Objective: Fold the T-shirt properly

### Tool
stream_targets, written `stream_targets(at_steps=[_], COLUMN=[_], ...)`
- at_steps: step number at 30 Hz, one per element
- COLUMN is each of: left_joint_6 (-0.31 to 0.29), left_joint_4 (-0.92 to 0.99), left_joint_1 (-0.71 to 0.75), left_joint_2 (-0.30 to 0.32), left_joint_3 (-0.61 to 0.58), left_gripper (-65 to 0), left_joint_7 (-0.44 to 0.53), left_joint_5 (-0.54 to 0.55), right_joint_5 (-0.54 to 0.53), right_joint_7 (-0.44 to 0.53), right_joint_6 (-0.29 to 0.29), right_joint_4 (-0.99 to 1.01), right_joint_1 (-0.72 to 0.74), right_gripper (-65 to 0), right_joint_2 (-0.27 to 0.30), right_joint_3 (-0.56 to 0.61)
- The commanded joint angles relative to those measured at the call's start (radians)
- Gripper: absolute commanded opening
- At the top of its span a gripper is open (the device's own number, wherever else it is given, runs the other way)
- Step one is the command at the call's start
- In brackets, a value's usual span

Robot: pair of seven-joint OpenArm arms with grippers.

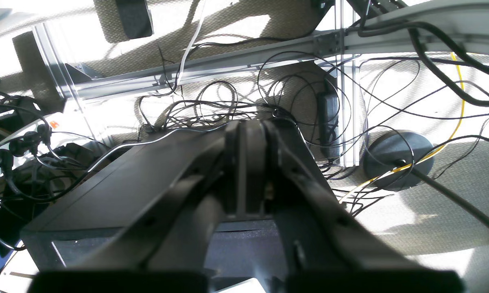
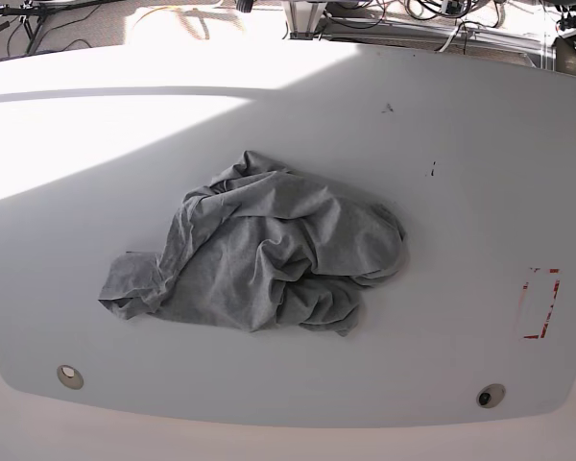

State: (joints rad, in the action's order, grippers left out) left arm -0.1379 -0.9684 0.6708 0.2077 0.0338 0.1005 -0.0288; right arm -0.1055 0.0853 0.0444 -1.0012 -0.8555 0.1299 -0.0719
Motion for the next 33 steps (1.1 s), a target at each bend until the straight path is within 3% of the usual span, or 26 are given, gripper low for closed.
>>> stream_targets(at_steps=[1, 11, 33], left_joint_6=[0.005, 0.000, 0.001], left_joint_4=[-0.051, -0.203, -0.285], left_joint_1=[0.036, 0.105, 0.130], left_joint_2=[0.006, -0.009, -0.004], left_joint_3=[0.005, 0.006, 0.016], left_gripper=[-63.6, -63.6, -63.6], left_joint_7=[0.009, 0.011, 0.010], left_joint_5=[0.002, 0.004, 0.001], right_joint_5=[0.003, -0.002, -0.001], right_joint_7=[0.004, 0.003, -0.016], right_joint_6=[-0.001, -0.006, -0.016], right_joint_4=[-0.089, -0.204, -0.284], right_joint_1=[-0.068, -0.129, -0.167], right_gripper=[-57.8, -57.8, -58.0], right_joint_2=[0.004, 0.005, 0.007], right_joint_3=[-0.037, -0.082, -0.114])
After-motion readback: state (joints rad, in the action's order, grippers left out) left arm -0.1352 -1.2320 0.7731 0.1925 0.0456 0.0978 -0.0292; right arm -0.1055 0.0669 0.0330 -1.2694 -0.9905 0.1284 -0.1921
